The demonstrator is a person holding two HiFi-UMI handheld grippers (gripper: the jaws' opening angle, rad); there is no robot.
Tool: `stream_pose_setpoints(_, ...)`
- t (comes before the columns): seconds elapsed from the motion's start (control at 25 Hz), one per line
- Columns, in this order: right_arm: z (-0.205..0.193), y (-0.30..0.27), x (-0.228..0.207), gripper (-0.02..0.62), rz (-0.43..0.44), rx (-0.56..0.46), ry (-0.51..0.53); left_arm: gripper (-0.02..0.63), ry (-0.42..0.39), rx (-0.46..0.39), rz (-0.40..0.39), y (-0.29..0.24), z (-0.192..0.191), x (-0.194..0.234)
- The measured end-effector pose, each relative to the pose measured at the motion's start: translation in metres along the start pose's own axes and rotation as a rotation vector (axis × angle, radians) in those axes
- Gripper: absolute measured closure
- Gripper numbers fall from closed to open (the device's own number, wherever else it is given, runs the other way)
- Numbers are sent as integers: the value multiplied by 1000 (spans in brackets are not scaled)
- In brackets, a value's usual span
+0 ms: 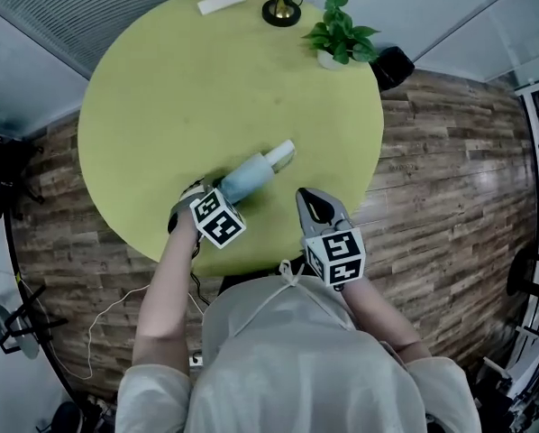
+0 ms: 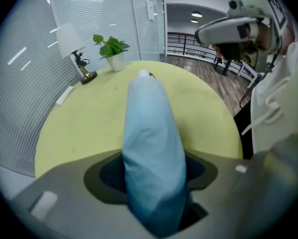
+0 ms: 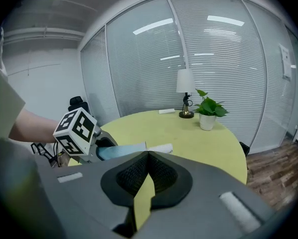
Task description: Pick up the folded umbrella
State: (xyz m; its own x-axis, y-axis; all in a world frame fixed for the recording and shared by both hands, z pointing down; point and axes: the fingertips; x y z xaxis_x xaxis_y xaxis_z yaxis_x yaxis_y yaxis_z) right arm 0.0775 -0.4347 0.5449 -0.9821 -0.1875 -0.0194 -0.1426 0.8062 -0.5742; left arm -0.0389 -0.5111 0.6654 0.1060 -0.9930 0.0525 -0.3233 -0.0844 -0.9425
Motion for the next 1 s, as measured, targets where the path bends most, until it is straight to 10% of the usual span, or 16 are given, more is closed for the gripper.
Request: stream_pose_setpoints(1.0, 106, 16, 22, 595, 229, -210, 128, 311, 520, -922, 569, 247, 62, 17)
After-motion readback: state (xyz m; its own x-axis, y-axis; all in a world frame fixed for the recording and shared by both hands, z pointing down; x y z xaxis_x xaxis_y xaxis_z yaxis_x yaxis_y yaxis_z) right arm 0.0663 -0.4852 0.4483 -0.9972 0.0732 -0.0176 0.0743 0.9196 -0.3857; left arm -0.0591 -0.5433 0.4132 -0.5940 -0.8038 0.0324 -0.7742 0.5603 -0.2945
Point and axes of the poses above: the fingertips, and each gripper's own axes: y backward along the fingers, x to its left, z out of its top, and after that the axes turned 10 degrees about -z, right-handed
